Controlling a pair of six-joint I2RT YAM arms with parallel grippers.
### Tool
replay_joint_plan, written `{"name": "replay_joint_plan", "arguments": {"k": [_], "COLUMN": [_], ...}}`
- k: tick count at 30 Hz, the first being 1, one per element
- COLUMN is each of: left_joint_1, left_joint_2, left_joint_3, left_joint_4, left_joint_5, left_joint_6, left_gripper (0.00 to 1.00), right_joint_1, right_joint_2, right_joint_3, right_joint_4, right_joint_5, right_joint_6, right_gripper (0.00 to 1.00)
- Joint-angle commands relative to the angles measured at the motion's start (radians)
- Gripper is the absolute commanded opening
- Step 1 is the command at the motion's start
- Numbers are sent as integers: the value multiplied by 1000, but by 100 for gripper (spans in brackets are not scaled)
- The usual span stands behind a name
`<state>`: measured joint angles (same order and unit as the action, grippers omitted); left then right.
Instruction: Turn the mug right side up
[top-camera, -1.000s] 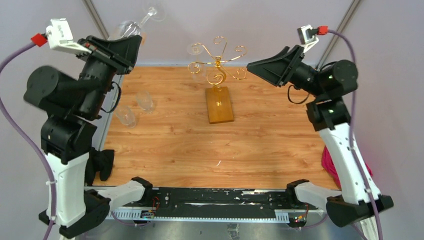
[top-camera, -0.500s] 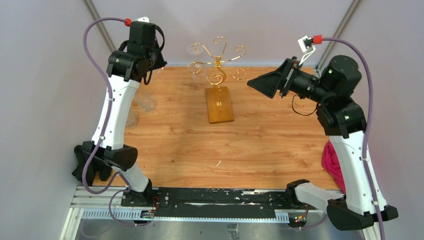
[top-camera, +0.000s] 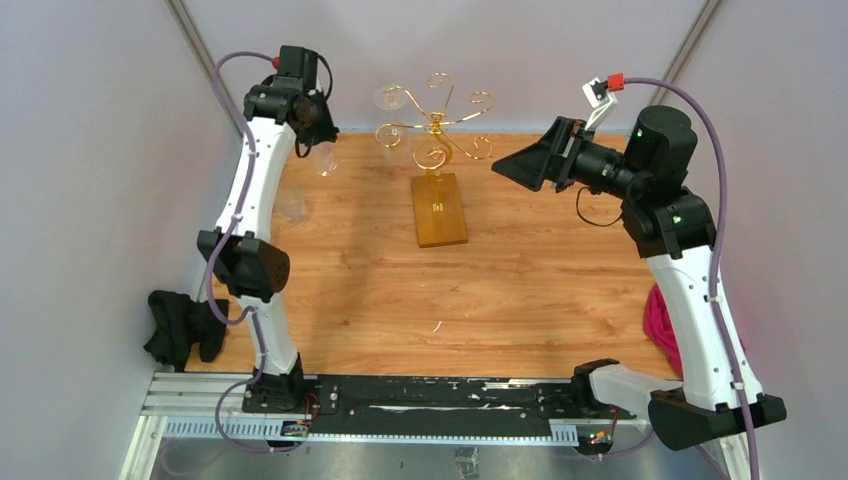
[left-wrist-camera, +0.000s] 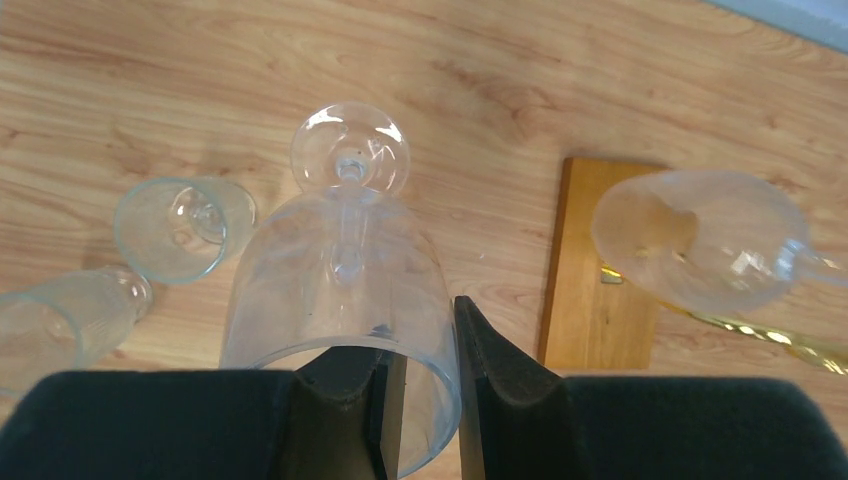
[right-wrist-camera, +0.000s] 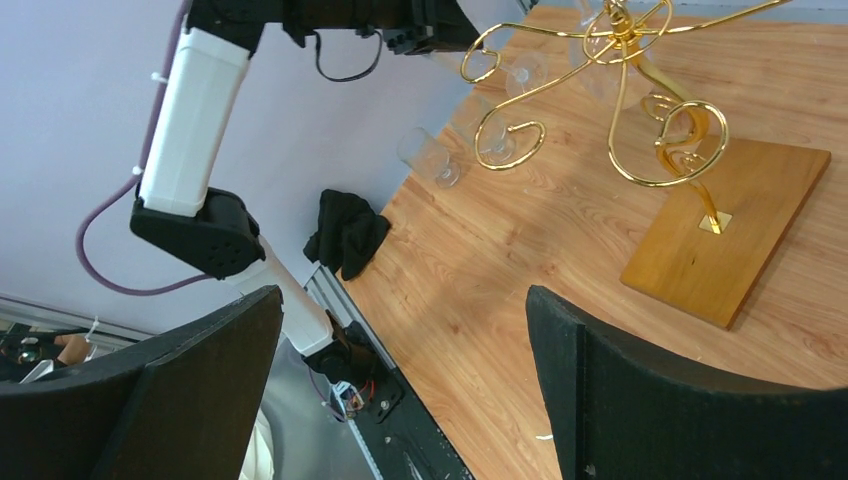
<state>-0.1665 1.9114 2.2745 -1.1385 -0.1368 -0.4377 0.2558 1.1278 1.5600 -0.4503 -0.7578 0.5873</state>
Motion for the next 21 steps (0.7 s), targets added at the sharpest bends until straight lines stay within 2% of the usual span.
{"name": "replay_joint_plan", "arguments": {"k": [1,8,21], "left_joint_1": [49,91,101], "left_joint_2": [69,166,258], "left_joint_3": [62,52,6], "left_joint_4": [5,-4,0], "left_joint_5": [73,83,77], "left_joint_6": [11,27,42], "left_gripper": [0,0,0], "right_joint_1": [-27,-42,-48], "right_joint_2": [20,65,85], "right_joint_3": [-17,-24,-31], "right_joint_4": [-11,-7,8], "right_joint_5": [-13,-26,-32], "right_joint_6": [-24,-29,-20], "right_gripper": [97,97,98]}}
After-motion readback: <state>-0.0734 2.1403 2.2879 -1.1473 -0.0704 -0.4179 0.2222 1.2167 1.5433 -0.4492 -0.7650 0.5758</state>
